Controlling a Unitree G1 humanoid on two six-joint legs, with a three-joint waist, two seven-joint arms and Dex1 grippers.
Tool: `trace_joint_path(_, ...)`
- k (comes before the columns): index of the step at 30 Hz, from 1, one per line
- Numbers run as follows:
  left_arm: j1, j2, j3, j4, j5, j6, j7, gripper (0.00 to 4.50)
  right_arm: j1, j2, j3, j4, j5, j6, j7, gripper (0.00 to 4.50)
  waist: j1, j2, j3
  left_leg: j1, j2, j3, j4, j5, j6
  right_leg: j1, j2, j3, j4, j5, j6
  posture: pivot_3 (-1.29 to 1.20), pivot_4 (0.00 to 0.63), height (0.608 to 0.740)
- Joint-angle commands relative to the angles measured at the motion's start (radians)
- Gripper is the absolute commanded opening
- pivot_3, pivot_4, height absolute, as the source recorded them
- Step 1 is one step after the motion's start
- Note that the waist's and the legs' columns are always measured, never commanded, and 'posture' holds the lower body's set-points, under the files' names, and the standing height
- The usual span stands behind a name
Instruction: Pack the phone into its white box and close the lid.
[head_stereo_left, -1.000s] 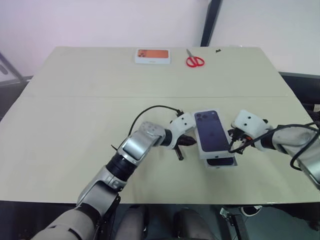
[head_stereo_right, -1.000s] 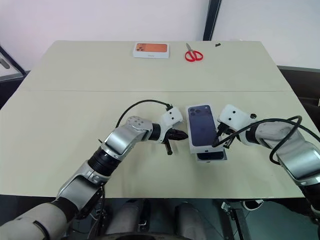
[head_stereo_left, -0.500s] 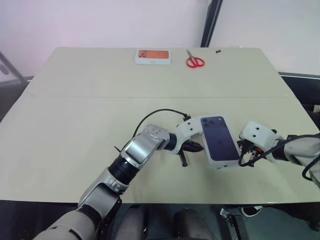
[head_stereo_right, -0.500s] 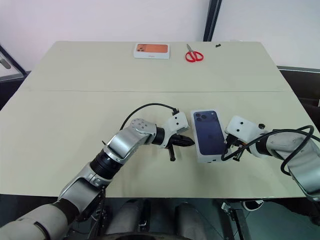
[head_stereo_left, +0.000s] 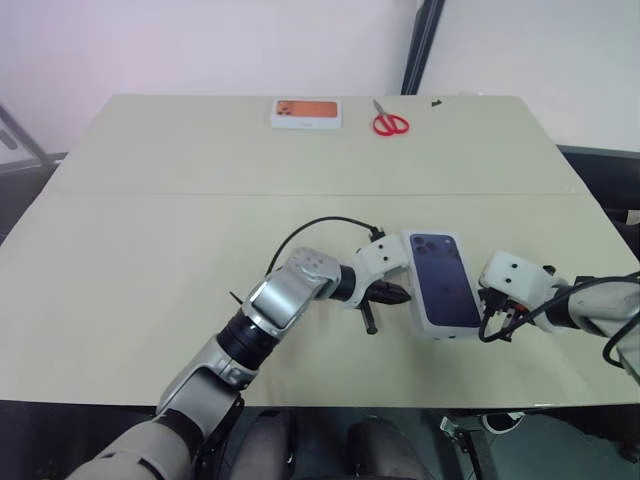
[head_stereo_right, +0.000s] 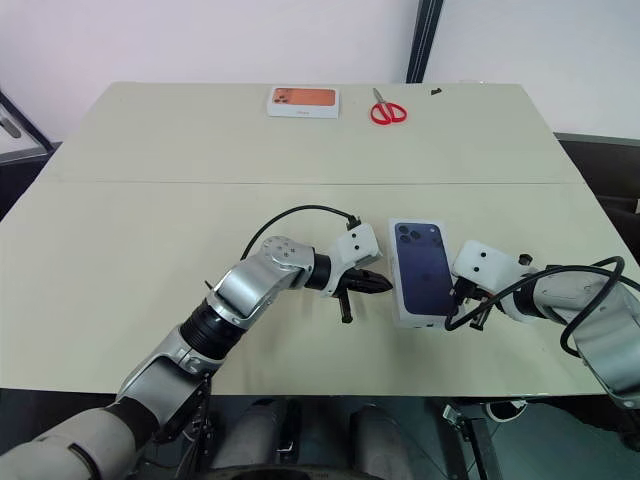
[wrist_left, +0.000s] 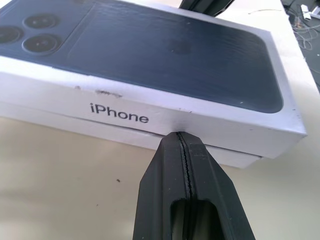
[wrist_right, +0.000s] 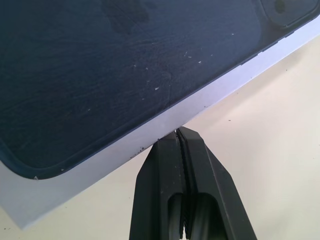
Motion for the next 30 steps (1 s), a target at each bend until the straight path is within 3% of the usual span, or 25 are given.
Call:
trace_joint_path(1,-0.018,-0.006,-0.032,-0.032,-0.011,-0.01,-0.013,0.0,0.002,0.013,-0.005,-0.051,0.007,-0.022,0.018,0.06,0.0,0.0,0.0,0.0,0.0,0.0,0.0,0.0,0.0,0.0,0.0,0.0,0.0,0.0,0.0,0.0,0.15,0.74)
trace_joint_path(15,-0.011,0.027,-0.029,-0.031,-0.016,-0.002,-0.01,0.0,0.007,0.015,-0.01,-0.05,-0.01,-0.021,0.023,0.06,-0.001,0.0,0.0,0.0,0.0,0.0,0.0,0.0,0.0,0.0,0.0,0.0,0.0,0.0,0.0,0.0,0.15,0.74)
trace_joint_path(30,-0.029,0.037,0.135,-0.02,-0.097,-0.024,0.047,0.0,-0.075,0.022,-0.068,0.056,-0.047,-0.073,-0.017,0.06,0.0,0.0,0.0,0.0,0.0,0.0,0.002,0.0,0.0,0.0,0.0,0.0,0.001,0.0,0.0,0.0,0.15,0.74)
